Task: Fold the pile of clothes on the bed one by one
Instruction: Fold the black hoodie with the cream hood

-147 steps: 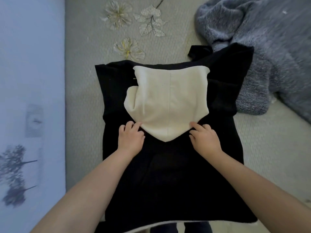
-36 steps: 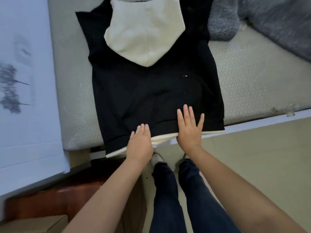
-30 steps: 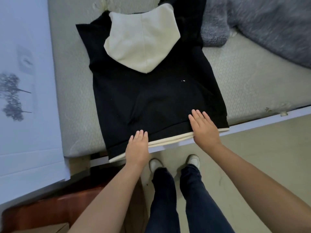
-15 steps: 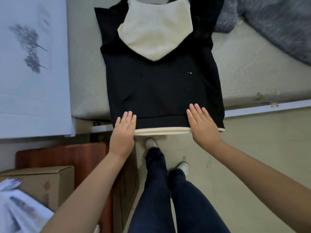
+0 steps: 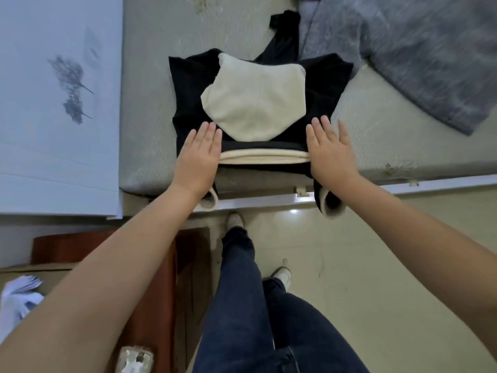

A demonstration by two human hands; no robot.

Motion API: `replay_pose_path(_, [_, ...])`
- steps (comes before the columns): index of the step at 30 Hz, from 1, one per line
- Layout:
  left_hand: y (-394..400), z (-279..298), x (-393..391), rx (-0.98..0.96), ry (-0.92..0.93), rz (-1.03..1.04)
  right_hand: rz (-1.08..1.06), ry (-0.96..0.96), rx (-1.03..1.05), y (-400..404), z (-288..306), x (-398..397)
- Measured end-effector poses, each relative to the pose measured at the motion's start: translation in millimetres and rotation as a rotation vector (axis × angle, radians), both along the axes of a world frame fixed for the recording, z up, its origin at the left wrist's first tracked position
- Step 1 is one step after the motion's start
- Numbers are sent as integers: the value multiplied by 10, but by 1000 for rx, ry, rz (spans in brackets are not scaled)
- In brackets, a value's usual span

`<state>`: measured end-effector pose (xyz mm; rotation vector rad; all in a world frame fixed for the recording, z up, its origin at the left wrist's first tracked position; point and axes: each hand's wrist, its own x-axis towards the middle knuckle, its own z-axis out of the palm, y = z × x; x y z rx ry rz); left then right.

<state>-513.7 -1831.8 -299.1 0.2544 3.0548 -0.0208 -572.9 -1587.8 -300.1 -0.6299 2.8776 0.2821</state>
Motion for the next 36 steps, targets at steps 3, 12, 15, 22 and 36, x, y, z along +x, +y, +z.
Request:
replay_pose_path(3, [-192,-36,-701,-96,-72,14,-29,29,101,-184,26,-592])
replay_pose_path(12, [-800,-223,-2647,-337,-200,-113,111,-10,344,-685,-128,-2273])
replay_pose_path(15, [-831,-413,-3152,-316,-200,-156,46,-38,395,-705,-282,-2772])
replay_pose_path(22, [-866,-1116,-3772,-260,-228,-122,-24,-53,384,-749,-956,-3442])
replay_pose_path(36, [-850,-837,-3732,506,-70,73,-20,-174,286,-1097,-1159,-3898])
